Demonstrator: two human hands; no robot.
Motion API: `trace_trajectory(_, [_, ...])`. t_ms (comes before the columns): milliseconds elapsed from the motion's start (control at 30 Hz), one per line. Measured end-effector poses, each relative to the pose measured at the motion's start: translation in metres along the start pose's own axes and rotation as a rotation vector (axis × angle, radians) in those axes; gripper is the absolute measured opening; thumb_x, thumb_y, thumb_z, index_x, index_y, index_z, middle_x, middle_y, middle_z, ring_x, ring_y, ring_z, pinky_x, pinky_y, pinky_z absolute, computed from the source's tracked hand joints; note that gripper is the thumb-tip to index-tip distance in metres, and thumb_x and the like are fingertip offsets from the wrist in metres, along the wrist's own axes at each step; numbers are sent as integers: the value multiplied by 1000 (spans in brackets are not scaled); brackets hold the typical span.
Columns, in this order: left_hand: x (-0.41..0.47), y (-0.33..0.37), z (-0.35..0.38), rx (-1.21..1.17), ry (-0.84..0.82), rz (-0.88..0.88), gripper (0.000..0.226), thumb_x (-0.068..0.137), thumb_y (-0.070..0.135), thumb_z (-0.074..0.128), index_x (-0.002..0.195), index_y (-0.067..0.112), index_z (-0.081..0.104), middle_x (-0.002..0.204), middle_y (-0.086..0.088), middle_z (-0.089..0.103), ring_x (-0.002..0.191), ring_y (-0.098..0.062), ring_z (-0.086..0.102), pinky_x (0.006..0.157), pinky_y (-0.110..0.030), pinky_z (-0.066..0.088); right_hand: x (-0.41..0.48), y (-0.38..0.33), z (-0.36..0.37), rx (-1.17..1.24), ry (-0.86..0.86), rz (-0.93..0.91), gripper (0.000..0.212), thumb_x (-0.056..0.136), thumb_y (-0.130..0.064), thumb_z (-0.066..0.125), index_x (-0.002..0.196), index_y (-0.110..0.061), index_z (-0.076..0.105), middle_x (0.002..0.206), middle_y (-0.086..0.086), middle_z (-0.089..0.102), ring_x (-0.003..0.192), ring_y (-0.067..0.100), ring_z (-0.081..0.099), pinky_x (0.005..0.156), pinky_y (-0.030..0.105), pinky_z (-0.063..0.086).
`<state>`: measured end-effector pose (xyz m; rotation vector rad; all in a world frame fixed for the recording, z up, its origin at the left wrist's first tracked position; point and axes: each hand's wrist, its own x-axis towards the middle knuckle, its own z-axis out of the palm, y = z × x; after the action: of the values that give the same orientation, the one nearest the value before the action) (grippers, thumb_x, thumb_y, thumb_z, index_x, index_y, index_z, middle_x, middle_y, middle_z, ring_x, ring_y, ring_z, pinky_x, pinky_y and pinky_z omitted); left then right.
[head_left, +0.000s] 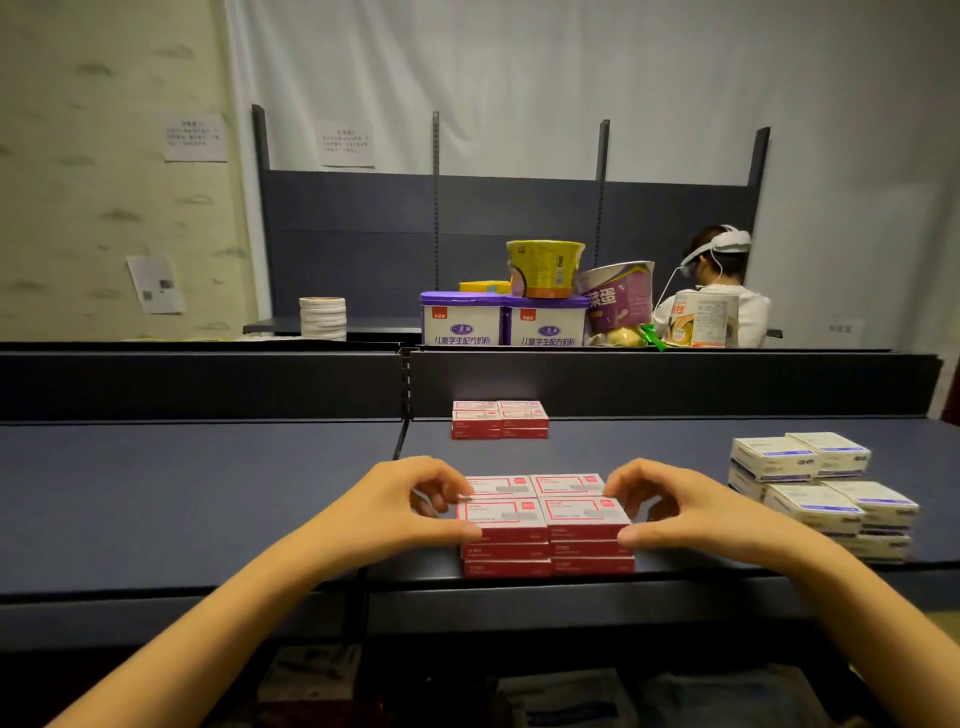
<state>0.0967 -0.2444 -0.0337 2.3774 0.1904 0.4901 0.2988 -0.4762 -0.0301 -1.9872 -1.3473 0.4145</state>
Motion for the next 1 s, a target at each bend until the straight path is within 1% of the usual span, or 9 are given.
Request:
trace_trajectory(100, [-2,1,6,89,24,5,28,72,39,73,96,34,57,103,14,60,93,-10,60,79,-16,54,0,3,5,-4,33,15,35,76,-32,69,106,-28,51,111,-12,60,102,10,60,81,21,54])
trace_trajectory(233, [-5,2,7,49,43,-31,34,72,34,75,102,25,61,101,12,64,88,-8,63,76,-15,54,-1,4,5,21,36,31,34,77,-31,69,106,-29,51,112,-8,60,103,12,60,86,25,54])
trace_trajectory(400, [-11,1,3,-1,47,-23,26,71,29,78,92,28,63,91,12,67,81,3,64,70,-14,53,-3,3,5,27,50,47,33,76,-32,68,105,-28,52,111,-8,61,102,12,61,84,24,54])
trace_trajectory(500, [-12,2,-2,-53,80,-9,21,70,23,79,87,26,65,86,8,70,75,-4,65,66,-12,51,-4,4,6,41,77,41,36,72,-34,70,104,-27,55,108,-6,65,96,12,64,80,23,56])
trace_trajectory(600, [-2,8,-17,-141,185,3,19,71,17,78,87,19,69,82,3,72,75,-9,68,68,-16,54,-9,2,4,108,138,4,37,66,-34,72,100,-24,60,99,-3,69,89,13,67,71,20,56])
trace_trajectory(700, [25,11,-38,-104,241,-3,20,75,22,75,94,20,68,88,5,71,81,-11,68,72,-20,55,-12,0,-2,203,226,-39,28,70,-16,74,96,-19,64,95,3,71,93,21,67,74,23,57])
trace_trajectory(800, [65,4,-43,-4,213,-48,25,77,29,72,99,18,65,90,6,67,83,-10,65,70,-17,50,-15,-5,-6,235,263,-64,28,72,-9,73,97,-18,64,94,3,72,92,18,68,74,21,57])
trace_trajectory(933, [117,-25,-28,147,140,-111,28,75,31,75,96,14,66,91,1,66,82,-11,62,68,-19,50,-16,-10,-5,228,261,-57,38,64,-26,74,100,-19,62,96,1,72,92,14,69,77,25,57])
trace_trajectory(1000, [133,-45,-18,168,86,-159,29,74,29,76,94,10,68,90,-2,67,83,-12,62,68,-19,50,-14,-12,-5,230,267,-59,38,66,-24,74,102,-19,62,98,2,71,93,14,68,80,28,57])
